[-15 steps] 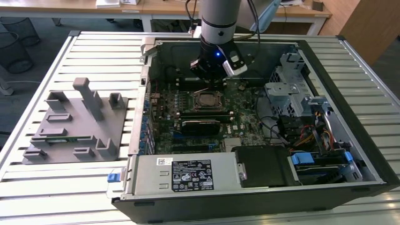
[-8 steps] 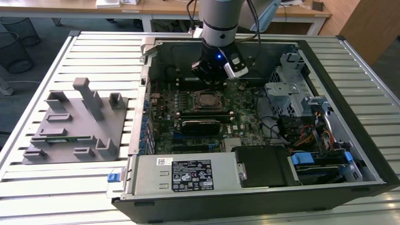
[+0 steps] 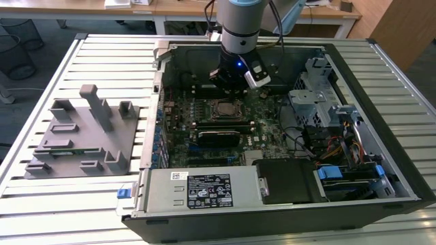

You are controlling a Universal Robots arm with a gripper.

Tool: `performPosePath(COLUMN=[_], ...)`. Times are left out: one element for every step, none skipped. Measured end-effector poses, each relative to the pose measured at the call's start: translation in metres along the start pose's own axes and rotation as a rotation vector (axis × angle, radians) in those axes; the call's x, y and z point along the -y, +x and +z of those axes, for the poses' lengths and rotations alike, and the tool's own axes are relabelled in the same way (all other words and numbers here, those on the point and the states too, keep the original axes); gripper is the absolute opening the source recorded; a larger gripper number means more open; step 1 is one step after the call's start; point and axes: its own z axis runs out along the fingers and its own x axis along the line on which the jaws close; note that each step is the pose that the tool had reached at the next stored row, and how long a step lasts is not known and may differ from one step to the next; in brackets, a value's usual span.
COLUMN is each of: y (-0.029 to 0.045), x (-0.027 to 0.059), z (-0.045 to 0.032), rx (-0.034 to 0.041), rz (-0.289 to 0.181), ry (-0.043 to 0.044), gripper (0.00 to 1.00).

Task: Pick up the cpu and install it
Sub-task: 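Install the first cpu locking lever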

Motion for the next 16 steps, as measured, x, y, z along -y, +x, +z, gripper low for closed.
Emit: performPosePath(y=[0.0,0.0,0.0,0.0,0.0,0.0,0.0,0.0,0.0,0.0,0.0,0.0,0.0,0.0,0.0,0.0], x=[0.0,0.0001,0.0001,0.0002,0.0002,0.0002,0.0001,0.0001,0.0001,0.0001,0.0001,0.0001,0.0001,0.0,0.0,-0.0001], z=[0.0007,0.0012,0.0017,0.0019,0.0019,0.0019,0.002,0.002,0.0019,0.0016,0.0015,0.0012,0.0007,0.0003,-0.0001,-0.0003], rx=[0.0,0.0001,0.0,-0.0001,-0.0001,-0.0002,-0.0001,0.0,0.0,0.0,0.0001,0.0001,0.0,0.0,0.0,0.0], rz=[0.0,0.0,0.0,0.0,0.0,0.0,0.0,0.0,0.0,0.0,0.0,0.0,0.0,0.0,0.0,0.0], ry=[-0.0004,-0.0009,-0.0012,-0.0012,-0.0012,-0.0012,-0.0013,-0.0014,-0.0015,-0.0015,-0.0016,-0.0015,-0.0015,-0.0014,-0.0015,-0.0016], gripper=[0.11,0.11,0.11,0.11,0.11,0.11,0.11,0.11,0.11,0.11,0.11,0.11,0.11,0.11,0.11,0.11])
